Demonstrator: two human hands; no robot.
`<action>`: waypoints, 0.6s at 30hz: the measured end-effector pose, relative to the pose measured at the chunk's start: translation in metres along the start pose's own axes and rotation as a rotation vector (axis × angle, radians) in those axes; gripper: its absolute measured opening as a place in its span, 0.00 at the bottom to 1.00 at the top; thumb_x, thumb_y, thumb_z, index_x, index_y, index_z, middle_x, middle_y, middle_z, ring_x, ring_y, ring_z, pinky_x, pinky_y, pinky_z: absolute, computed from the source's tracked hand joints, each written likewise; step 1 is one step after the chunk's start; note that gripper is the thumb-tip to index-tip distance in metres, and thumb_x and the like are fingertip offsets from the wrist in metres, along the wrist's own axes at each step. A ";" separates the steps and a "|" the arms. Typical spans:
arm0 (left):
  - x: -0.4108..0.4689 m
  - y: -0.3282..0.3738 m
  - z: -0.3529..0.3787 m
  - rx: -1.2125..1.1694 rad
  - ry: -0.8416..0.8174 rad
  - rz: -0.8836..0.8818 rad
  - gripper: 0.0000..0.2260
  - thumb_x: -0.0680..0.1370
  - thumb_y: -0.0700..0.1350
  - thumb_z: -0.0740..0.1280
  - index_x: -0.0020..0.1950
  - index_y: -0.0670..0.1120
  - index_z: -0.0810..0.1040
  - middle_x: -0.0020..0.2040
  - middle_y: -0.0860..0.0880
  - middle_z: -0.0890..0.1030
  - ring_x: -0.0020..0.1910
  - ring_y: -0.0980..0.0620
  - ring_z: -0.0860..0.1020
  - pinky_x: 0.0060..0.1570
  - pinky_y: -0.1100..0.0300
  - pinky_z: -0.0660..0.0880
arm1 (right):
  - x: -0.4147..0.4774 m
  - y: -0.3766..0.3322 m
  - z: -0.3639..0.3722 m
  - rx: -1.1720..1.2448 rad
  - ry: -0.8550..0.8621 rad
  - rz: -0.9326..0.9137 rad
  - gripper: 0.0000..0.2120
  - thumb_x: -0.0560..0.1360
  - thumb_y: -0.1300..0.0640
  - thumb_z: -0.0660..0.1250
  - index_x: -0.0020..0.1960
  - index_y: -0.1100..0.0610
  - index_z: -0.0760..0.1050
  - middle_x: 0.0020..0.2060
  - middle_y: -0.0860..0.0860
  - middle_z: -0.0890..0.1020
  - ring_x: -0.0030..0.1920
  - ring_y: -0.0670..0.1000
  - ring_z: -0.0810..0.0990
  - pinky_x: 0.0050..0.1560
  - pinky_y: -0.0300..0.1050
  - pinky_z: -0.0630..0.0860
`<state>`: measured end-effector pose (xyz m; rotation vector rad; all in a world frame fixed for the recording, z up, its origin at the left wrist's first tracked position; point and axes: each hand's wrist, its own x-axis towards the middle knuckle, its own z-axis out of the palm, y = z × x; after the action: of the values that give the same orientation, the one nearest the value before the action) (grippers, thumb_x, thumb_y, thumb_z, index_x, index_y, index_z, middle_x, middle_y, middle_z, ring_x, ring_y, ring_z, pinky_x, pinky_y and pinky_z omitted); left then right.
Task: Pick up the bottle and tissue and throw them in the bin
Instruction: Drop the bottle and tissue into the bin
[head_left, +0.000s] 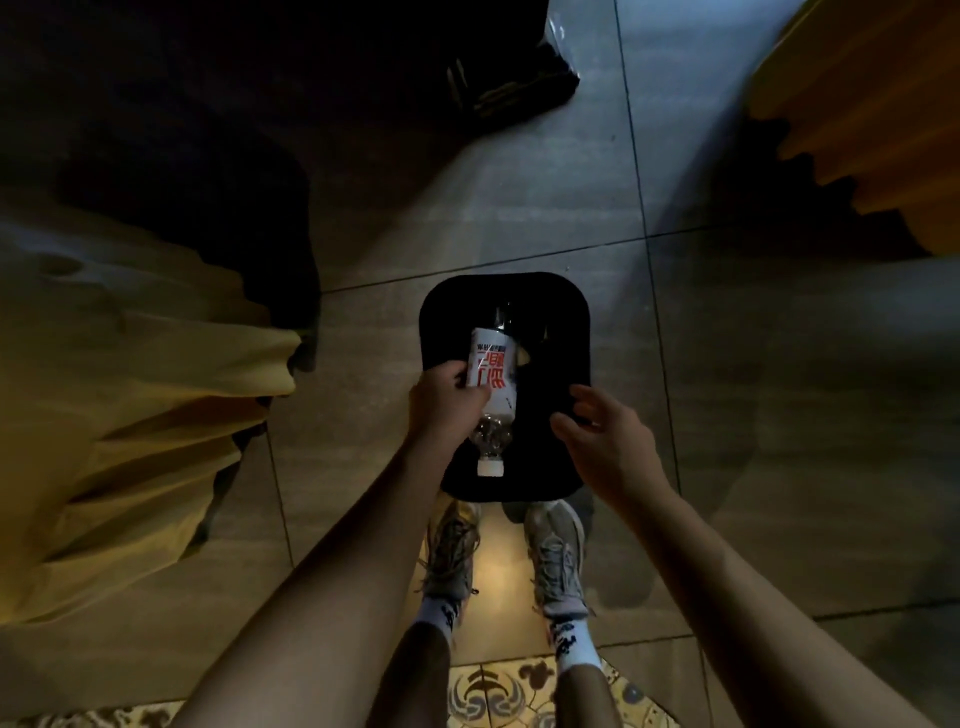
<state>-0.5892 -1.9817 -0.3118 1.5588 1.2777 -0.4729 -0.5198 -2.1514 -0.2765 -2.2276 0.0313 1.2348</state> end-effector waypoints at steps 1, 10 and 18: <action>0.004 0.001 0.004 0.027 -0.021 0.006 0.22 0.77 0.42 0.72 0.71 0.47 0.76 0.64 0.48 0.83 0.59 0.50 0.82 0.58 0.57 0.78 | -0.005 0.003 -0.002 0.005 -0.011 0.011 0.26 0.81 0.52 0.67 0.77 0.52 0.67 0.69 0.54 0.78 0.62 0.52 0.80 0.56 0.43 0.79; -0.043 0.020 -0.017 0.357 -0.069 0.164 0.25 0.80 0.50 0.69 0.76 0.47 0.71 0.71 0.44 0.77 0.69 0.43 0.75 0.67 0.54 0.72 | -0.055 -0.016 -0.041 -0.118 0.027 -0.028 0.30 0.82 0.51 0.65 0.80 0.54 0.58 0.67 0.52 0.77 0.62 0.51 0.79 0.57 0.39 0.77; -0.183 0.078 -0.094 0.636 0.123 0.327 0.35 0.80 0.64 0.58 0.83 0.51 0.55 0.82 0.45 0.58 0.79 0.42 0.59 0.75 0.48 0.62 | -0.139 -0.115 -0.100 -0.545 0.220 -0.278 0.40 0.82 0.37 0.56 0.83 0.53 0.41 0.82 0.62 0.48 0.81 0.63 0.48 0.80 0.59 0.51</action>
<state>-0.6129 -1.9826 -0.0936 2.3142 0.9733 -0.6129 -0.4883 -2.1412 -0.0730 -2.7026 -0.5728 0.9136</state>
